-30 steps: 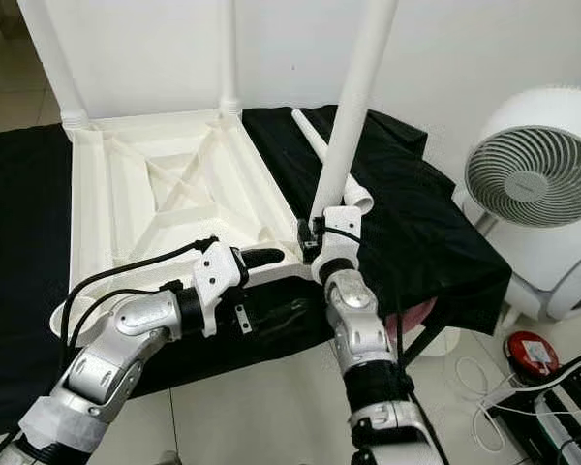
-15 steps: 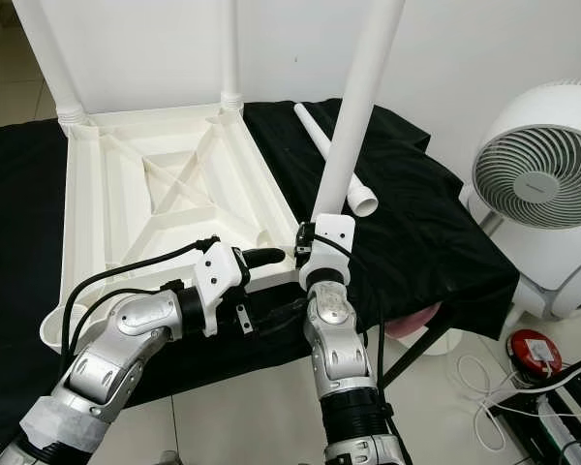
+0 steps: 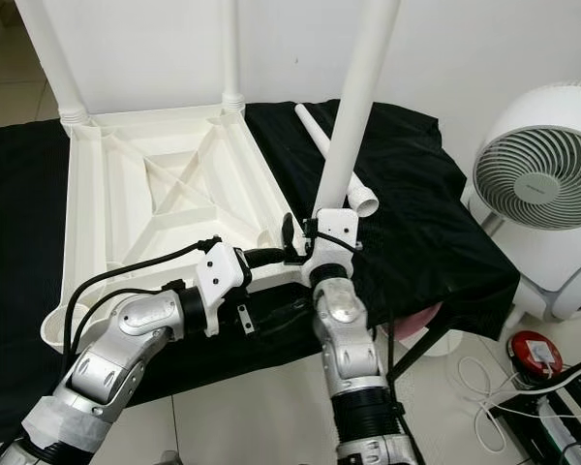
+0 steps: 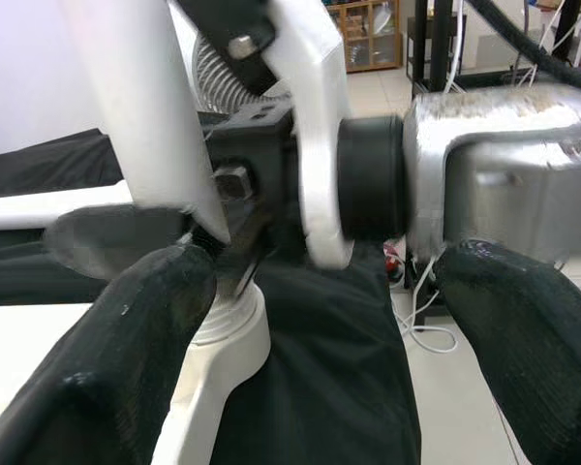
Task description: Building children table
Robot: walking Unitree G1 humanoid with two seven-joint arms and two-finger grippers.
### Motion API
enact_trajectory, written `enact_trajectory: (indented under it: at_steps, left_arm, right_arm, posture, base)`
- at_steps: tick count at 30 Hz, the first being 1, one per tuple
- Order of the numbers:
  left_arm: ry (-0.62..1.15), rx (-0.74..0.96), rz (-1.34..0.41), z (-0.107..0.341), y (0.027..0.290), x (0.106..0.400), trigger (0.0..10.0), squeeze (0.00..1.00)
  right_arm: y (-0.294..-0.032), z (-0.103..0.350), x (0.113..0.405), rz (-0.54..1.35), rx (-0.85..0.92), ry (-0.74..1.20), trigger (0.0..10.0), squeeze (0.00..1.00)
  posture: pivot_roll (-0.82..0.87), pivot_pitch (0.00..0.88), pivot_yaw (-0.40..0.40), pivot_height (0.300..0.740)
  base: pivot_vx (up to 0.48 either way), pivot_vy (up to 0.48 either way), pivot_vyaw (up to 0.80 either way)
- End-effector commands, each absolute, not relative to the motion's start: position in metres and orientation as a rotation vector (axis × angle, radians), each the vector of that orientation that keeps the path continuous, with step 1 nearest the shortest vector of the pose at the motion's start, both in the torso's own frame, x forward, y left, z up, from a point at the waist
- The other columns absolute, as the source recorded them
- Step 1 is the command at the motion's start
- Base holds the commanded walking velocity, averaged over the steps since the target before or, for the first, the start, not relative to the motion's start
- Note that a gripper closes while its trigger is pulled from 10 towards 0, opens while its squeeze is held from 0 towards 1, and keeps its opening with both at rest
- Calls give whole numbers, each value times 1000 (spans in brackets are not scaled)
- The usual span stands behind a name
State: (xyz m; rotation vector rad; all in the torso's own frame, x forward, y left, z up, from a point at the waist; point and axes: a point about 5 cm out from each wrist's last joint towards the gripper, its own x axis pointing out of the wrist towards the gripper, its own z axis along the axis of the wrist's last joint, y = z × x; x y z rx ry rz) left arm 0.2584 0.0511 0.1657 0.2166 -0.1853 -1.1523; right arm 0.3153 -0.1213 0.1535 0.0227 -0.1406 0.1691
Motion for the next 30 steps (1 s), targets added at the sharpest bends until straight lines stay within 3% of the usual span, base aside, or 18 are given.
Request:
enact_trajectory:
  at_steps: [1, 2, 7, 9, 13, 25, 26, 28, 29, 30]
  left_arm:
    - [-190, 220, -1106, 166, 52, 263, 10000, 0]
    - [-190, 222, -1104, 166, 52, 263, 10000, 0]
    - [-191, 223, -1099, 167, 52, 264, 10000, 0]
    - [-190, 226, -1088, 166, 53, 265, 10000, 0]
    - [-186, 234, -1083, 163, 53, 266, 10000, 0]
    - [-168, 235, -1081, 157, 52, 265, 10000, 0]
    - [-162, 241, -1080, 155, 52, 264, 10000, 0]
    - [-156, 243, -1081, 152, 52, 263, 10000, 0]
    - [-149, 243, -1082, 150, 52, 262, 10000, 0]
    - [-149, 243, -1082, 150, 52, 262, 10000, 0]
  right_arm:
    - [-124, 151, 317, 214, 34, -126, 10000, 812]
    - [-132, 149, 318, 248, -12, -117, 10000, 0]
    - [-142, 142, 321, 312, -53, -86, 10000, 0]
    - [-148, 138, 324, 462, -107, -67, 10000, 0]
    - [-151, 137, 327, 582, -173, -80, 10000, 0]
    - [-147, 136, 344, 705, -193, -41, 10000, 0]
    - [-147, 133, 345, 720, -203, -24, 1961, 0]
    - [-149, 130, 346, 731, -207, -9, 1961, 0]
    - [-150, 126, 346, 740, -209, 7, 0, 0]
    - [-150, 126, 346, 740, -209, 7, 0, 0]
  posture:
    - [-8, 0, -62, 740]
    - [-8, 0, -62, 740]
    - [-7, 0, -63, 740]
    - [-9, 0, -63, 740]
    - [-8, 0, -61, 740]
    - [-4, 0, -57, 740]
    - [0, 0, -57, 740]
    - [2, 0, -58, 740]
    - [2, 0, -58, 740]
    - [2, 0, -58, 740]
  base:
    - [0, 0, 0]
    - [0, 0, 0]
    - [0, 0, 0]
    - [0, 0, 0]
    - [0, 0, 0]
    - [0, 0, 0]
    - [0, 0, 0]
    - [0, 0, 0]
    - [0, 0, 0]
    - [0, 0, 0]
